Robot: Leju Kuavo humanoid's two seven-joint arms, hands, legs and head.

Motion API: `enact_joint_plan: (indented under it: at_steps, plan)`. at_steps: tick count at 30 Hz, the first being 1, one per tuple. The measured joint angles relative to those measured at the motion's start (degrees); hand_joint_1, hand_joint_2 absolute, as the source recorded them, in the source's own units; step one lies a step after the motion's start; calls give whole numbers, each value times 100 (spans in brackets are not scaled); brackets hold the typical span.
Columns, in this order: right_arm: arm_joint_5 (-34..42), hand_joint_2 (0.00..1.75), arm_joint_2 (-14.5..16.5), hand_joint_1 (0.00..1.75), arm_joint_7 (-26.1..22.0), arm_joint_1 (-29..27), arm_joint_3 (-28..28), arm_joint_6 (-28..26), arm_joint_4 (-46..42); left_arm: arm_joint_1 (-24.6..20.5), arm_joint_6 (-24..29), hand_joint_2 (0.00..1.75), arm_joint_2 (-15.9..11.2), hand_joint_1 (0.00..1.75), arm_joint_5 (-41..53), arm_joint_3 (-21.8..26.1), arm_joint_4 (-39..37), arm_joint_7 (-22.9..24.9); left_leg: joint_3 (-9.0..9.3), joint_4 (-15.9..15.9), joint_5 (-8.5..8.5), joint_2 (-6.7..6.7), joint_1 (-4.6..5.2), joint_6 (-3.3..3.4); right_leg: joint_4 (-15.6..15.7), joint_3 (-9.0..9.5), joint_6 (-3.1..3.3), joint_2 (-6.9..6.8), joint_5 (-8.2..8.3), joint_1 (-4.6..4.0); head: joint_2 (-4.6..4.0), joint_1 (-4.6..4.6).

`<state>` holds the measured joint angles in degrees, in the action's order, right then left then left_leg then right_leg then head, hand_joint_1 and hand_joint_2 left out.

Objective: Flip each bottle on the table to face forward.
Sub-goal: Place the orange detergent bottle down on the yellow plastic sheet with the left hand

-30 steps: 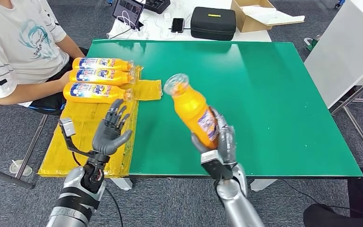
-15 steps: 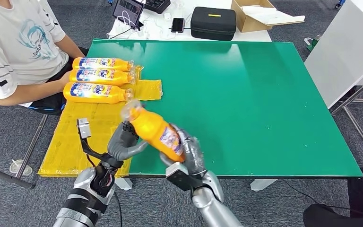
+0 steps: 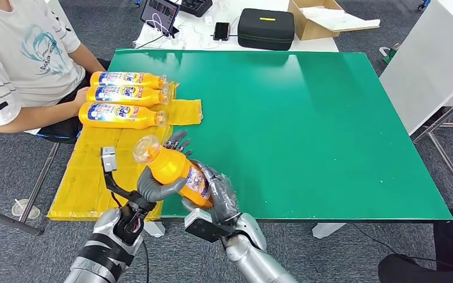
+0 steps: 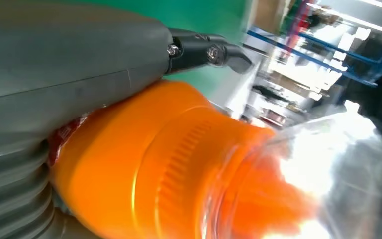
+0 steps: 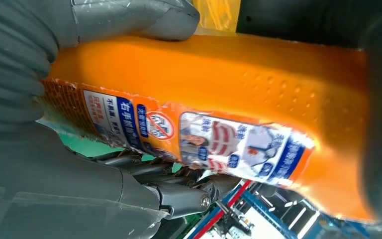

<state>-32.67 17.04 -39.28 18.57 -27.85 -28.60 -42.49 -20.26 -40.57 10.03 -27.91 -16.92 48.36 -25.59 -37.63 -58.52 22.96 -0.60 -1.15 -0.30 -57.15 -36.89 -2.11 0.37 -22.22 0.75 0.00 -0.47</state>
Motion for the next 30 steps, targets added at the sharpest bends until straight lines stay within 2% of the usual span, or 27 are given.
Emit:
enact_joint_plan:
  at_steps: [1, 2, 5, 6, 23, 24, 26, 28, 30]
  plan:
    - [-51, 175, 21, 175, 24, 33, -32, -24, 73, -8, 8, 175, -17, 2, 11, -12, -32, -5, 0, 0, 0, 1, 0, 0, 0, 0, 0, 0, 0, 0, 1, -1]
    - [-91, 175, 40, 175, 45, 64, -61, -43, 147, -12, 14, 175, -35, 25, 21, -27, -63, -14, 1, 0, 0, 1, -1, 0, 0, -1, 0, 0, 0, -1, 1, -1]
    - [-135, 175, 85, 175, 83, 130, -122, -67, 340, -19, 46, 175, -78, 151, 37, -68, -141, -55, 0, 0, 0, 1, -1, 0, 0, -1, 0, 0, 0, -1, 1, 0]
    - [-132, 175, 96, 175, 94, 145, -131, -72, 393, -19, 78, 175, -86, 171, 51, -78, -158, -74, 0, 0, 0, 1, -1, 0, 0, -1, 0, 0, 0, -1, 0, 0]
    - [-12, 175, 141, 174, 141, 250, -212, -80, 682, -23, 321, 175, -113, 175, 98, -124, -217, -187, 0, 0, 0, 1, 0, 0, 0, -1, 0, 0, 0, 0, 1, 1]
    - [-12, 175, 144, 168, 149, 251, -212, -80, 683, -22, 325, 175, -112, 175, 69, -117, -217, -186, 0, 0, 0, 1, 0, 0, 0, -1, 0, 0, 0, 0, 1, 1]
    - [-16, 175, 151, 82, 171, 256, -213, -81, 684, -19, 355, 175, -109, 175, 10, -98, -213, -166, 0, 0, 0, 2, 0, 0, 0, -1, 0, 0, 0, 1, 1, 1]
    - [-38, 87, 157, 1, 210, 261, -221, -104, 687, -16, 429, 175, -96, 175, -44, -73, -183, -122, -1, 0, 0, 1, 1, 0, 0, -1, 0, 0, 0, 1, 0, 1]
    - [-75, 0, 164, 0, 255, 260, -233, -177, 689, -14, 546, 175, -75, 175, -73, -53, -115, -82, -1, 0, 0, 0, 1, 0, 0, -1, 0, 0, 0, 1, 0, 1]
